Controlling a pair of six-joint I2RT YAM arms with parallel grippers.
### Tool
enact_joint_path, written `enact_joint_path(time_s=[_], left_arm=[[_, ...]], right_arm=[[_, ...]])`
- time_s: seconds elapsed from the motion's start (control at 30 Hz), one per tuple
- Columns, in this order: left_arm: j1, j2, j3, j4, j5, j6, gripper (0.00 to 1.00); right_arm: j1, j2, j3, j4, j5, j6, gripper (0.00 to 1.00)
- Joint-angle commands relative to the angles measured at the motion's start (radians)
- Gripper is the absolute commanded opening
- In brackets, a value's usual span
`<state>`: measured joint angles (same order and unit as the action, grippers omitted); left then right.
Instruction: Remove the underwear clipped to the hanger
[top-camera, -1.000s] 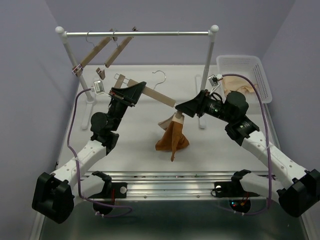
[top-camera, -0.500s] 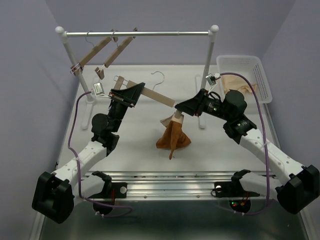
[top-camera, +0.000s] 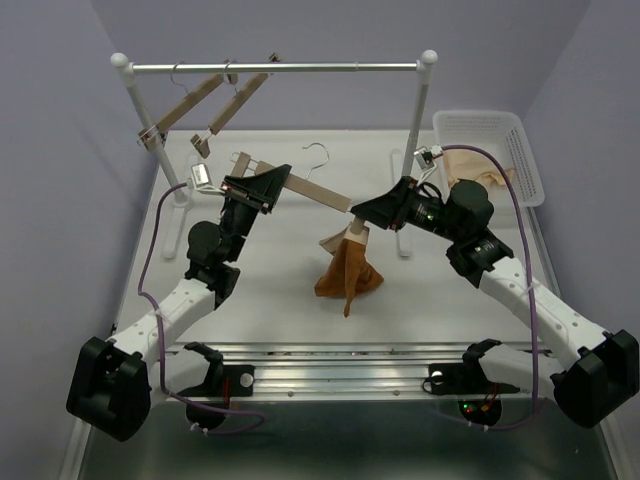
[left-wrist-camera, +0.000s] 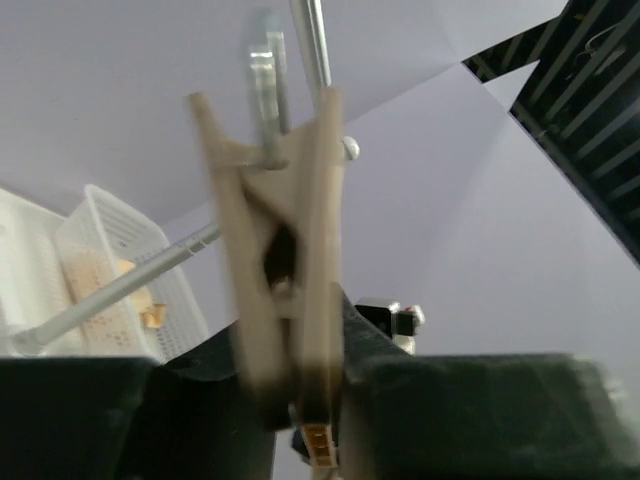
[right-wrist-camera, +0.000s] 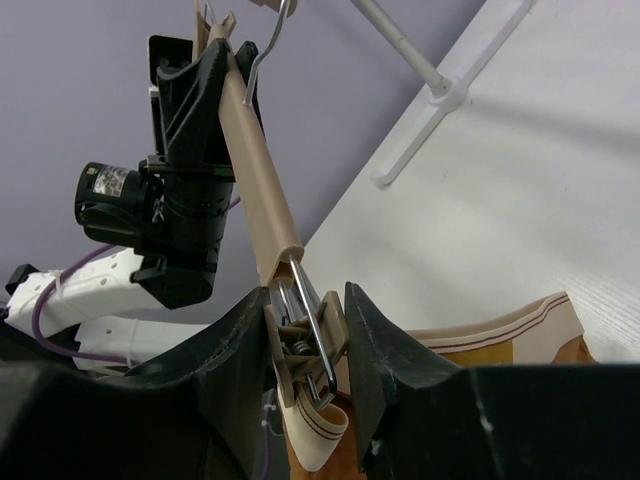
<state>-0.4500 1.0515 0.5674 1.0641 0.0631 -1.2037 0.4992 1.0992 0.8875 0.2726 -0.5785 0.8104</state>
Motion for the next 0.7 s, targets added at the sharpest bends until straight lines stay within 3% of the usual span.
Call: enact_joint_path(time_s=[0.0,0.07,0.13,0.17,0.3,0.37,0.43,0.47,0.67], left_arm=[[0.000,0.019,0.049,0.000,0.038,0.018,0.43],[0.000,0.045,0.055,-0.010,0.067,0.009,0.57],[0.002,0.068,0.080,-0.030,0.111,0.006,0.62],[0.001,0.099,0.091,-0.035,0.128,0.001,0.71],[0.002,0.180,0.155,-0.050,0.228,-0.005,0.78],[0.001,0.222,0.170,-0.047,0.289,-0.005,0.91],[0.000,0.254,0.186,-0.047,0.325,-0.011,0.92],[0.002,0.261,0.186,-0.047,0.331,-0.013,0.99],[0.000,0.298,0.187,-0.044,0.440,0.007,0.99]], right_arm=[[-0.007,-0.022,0.060,0.076,0.065,0.032,0.01],[-0.007,-0.022,0.064,0.076,0.066,0.039,0.01],[-0.007,-0.019,0.065,0.076,0.066,0.045,0.01],[-0.007,-0.019,0.065,0.076,0.069,0.049,0.01],[-0.007,-0.021,0.059,0.074,0.089,0.059,0.01],[-0.007,-0.019,0.057,0.076,0.095,0.067,0.01],[-0.007,-0.010,0.056,0.074,0.098,0.076,0.01],[-0.016,-0.007,0.053,0.073,0.104,0.082,0.01],[-0.025,0.014,0.030,0.073,0.193,0.130,0.01]])
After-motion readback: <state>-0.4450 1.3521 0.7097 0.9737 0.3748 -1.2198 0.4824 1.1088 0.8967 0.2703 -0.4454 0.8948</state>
